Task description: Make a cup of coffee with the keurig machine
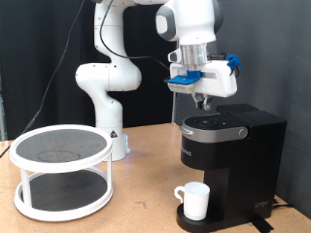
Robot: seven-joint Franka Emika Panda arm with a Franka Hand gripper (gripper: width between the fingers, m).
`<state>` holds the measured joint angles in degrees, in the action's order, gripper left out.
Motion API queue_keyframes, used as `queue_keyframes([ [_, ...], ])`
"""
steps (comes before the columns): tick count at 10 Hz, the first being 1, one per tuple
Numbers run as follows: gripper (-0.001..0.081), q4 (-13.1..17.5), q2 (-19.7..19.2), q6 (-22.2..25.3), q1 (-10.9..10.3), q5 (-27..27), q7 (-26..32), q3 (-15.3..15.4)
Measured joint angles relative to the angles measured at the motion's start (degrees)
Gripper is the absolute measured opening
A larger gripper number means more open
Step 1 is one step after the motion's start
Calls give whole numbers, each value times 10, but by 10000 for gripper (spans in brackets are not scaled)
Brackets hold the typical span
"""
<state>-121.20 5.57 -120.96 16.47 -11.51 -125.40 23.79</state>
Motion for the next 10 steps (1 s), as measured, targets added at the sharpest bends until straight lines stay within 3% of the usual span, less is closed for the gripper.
queue_keyframes([
  [5,0,-29,0,-11,-1,0,-1,10],
  [10,0,-29,-15,-7,-1,0,-8,11],
])
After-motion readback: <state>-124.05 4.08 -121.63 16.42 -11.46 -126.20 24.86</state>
